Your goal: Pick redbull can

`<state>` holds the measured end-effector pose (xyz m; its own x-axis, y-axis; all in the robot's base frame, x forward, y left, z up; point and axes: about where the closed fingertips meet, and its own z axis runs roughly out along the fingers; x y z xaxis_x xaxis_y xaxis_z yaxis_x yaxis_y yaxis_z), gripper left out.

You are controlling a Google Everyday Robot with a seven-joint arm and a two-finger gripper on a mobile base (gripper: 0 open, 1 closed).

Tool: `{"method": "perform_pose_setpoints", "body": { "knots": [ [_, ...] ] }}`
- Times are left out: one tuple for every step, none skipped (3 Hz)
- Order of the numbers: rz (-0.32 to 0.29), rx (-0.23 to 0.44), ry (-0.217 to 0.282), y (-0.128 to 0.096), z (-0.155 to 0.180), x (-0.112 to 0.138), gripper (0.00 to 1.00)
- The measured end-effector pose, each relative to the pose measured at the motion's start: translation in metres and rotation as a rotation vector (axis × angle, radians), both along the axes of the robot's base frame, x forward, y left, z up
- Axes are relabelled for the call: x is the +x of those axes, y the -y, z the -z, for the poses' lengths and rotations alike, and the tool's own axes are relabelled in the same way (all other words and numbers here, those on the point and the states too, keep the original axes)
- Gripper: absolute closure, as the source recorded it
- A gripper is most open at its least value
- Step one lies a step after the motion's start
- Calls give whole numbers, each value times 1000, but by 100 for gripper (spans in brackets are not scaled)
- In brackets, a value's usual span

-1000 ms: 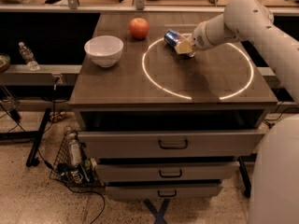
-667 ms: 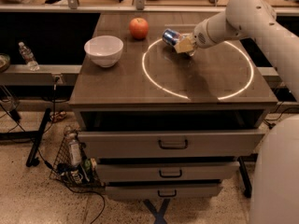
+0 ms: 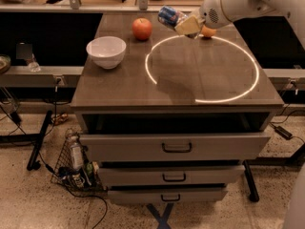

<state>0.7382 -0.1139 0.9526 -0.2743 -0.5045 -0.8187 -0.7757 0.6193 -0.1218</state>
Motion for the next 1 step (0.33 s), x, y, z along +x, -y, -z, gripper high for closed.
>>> {"method": "perform_pose_setpoints", "body": {
  "knots": [
    [0,0,0,0,0,0,100]
  ]
}}
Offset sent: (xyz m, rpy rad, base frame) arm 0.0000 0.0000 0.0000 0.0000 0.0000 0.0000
